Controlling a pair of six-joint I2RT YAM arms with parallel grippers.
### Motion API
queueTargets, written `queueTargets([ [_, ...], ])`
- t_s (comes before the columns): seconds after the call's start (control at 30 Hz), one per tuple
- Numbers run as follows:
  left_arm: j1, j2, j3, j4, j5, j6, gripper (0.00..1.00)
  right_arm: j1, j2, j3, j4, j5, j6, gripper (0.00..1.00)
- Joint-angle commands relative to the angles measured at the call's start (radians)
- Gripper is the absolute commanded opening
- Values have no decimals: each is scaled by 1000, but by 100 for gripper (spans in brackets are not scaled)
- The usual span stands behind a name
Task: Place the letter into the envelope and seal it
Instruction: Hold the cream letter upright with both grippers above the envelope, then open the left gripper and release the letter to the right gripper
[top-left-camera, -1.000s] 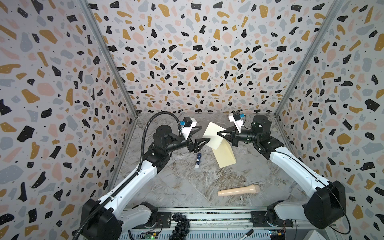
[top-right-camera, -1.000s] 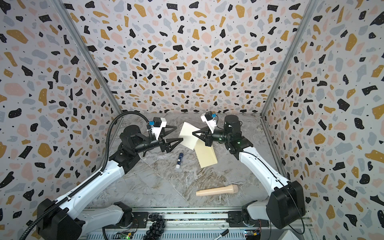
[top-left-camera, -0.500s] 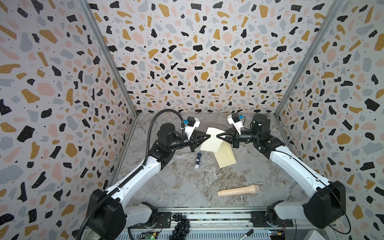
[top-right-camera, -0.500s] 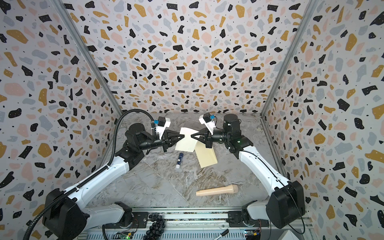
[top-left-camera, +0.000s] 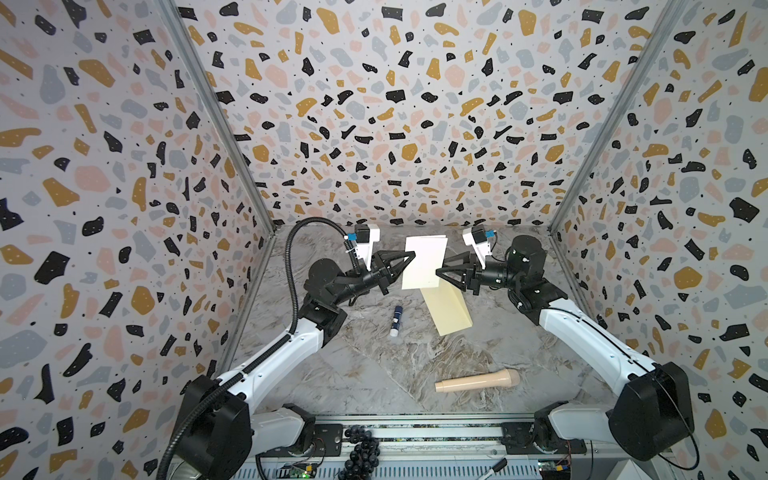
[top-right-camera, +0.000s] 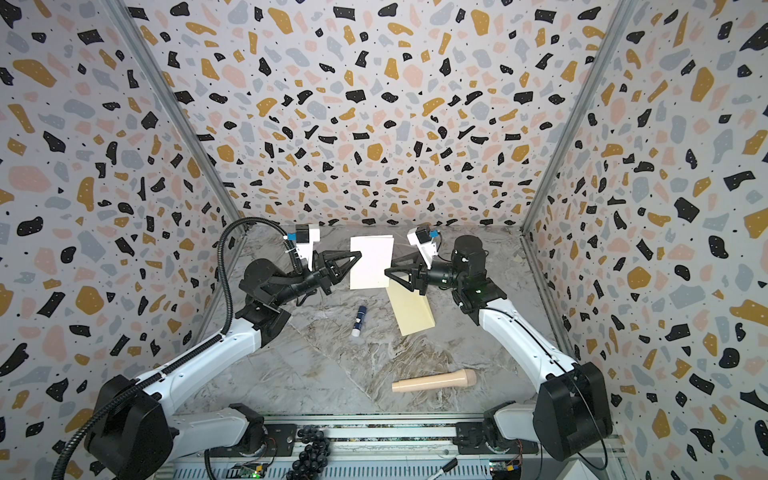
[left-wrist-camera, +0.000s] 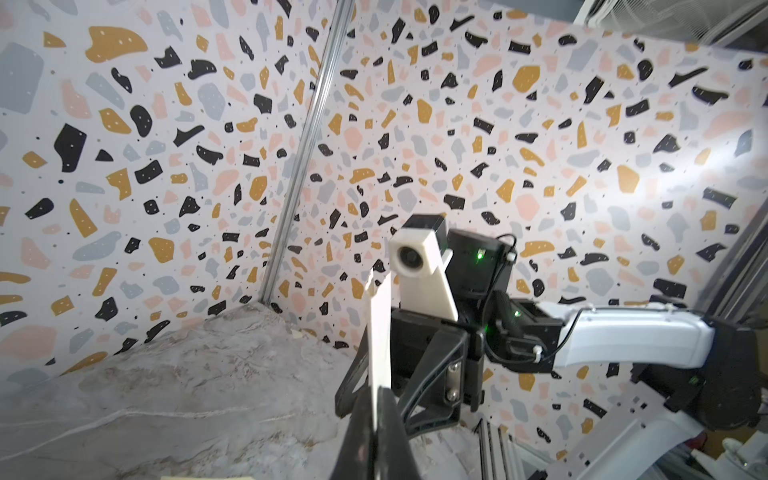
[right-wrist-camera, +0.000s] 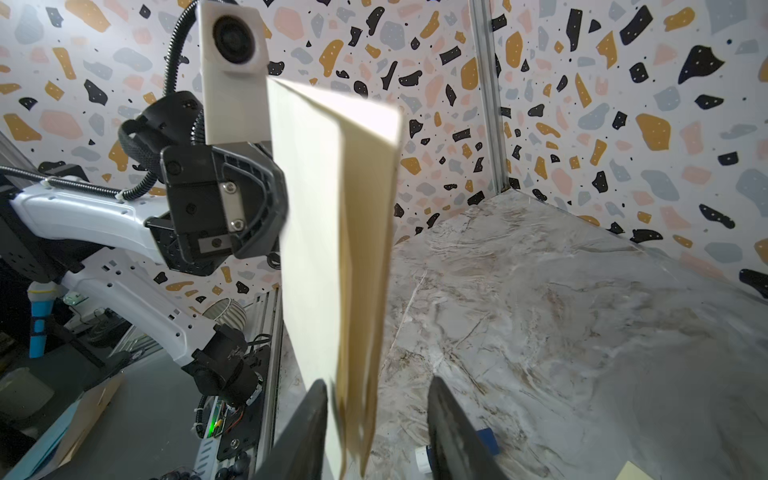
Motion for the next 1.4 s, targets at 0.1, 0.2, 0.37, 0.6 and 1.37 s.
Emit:
queueTargets([
  [0.1, -3, -22, -14, 224, -57, -153, 0, 0, -16, -39, 287, -90, 221, 46],
  [0.2, -7, -18, -20, 244, -64, -175, 0, 9, -9, -37, 318, -91, 243, 47],
  [0.37, -16, -8, -26, 265, -76, -195, 0, 44, 21, -6, 346, -91, 275, 51],
  [0.6, -23, -3, -37, 269, -83, -193, 0, 77, 46, 3, 455, -57, 360, 43],
  [1.37, -36, -32, -47, -103, -192, 76, 59, -20, -31, 87, -140, 297, -19, 0],
])
